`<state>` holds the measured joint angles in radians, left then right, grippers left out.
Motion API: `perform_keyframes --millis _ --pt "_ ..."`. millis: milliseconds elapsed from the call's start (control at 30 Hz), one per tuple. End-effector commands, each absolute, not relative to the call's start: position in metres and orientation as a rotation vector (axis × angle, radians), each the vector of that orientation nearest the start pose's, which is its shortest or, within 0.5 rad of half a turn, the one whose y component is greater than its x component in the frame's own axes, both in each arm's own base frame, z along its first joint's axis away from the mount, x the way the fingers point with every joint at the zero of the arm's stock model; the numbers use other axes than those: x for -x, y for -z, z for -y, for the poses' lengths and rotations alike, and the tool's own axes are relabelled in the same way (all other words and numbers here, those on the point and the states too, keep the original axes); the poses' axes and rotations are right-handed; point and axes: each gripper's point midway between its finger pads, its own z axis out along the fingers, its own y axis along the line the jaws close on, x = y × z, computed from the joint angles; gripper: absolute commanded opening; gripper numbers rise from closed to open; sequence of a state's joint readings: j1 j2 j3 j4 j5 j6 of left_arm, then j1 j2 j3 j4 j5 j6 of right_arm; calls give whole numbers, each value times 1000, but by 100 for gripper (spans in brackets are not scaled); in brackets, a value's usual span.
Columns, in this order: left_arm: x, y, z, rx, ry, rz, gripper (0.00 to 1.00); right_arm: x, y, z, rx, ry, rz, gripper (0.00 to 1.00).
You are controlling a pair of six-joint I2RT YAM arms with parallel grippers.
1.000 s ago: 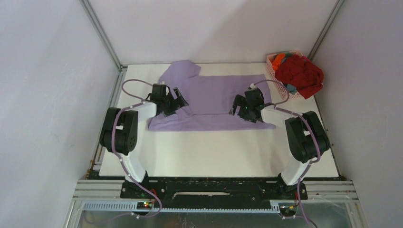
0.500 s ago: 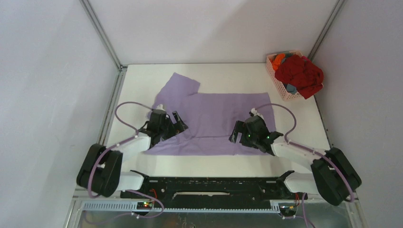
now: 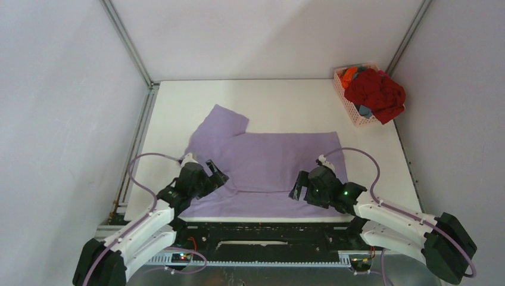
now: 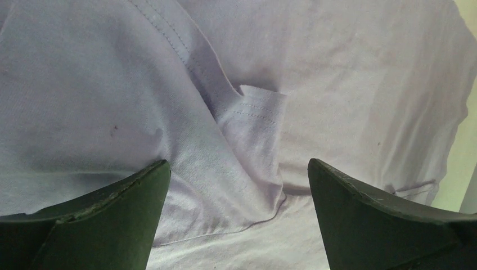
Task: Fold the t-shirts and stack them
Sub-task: Fold the T-shirt at the center of the board.
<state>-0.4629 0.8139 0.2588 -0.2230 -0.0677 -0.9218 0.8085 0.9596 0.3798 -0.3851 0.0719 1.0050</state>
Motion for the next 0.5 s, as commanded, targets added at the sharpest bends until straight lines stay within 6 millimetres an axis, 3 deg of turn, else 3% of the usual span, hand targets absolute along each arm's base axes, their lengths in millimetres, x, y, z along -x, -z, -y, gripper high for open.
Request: perform_keyframes --millis 0,167,267,467 --pt "-148 16 89 665 342 -2560 100 -98 10 -132 -364 -299 -2823 100" --pt "-147 14 86 665 330 -2554 100 -120 -6 -136 -325 -303 -2726 100" --pt "-164 -3 91 614 359 -2494 100 -136 -22 -146 -273 -356 -2650 99" --pt "-231 -91 100 530 378 -2241 100 -195 -84 -168 -247 -503 -2365 100"
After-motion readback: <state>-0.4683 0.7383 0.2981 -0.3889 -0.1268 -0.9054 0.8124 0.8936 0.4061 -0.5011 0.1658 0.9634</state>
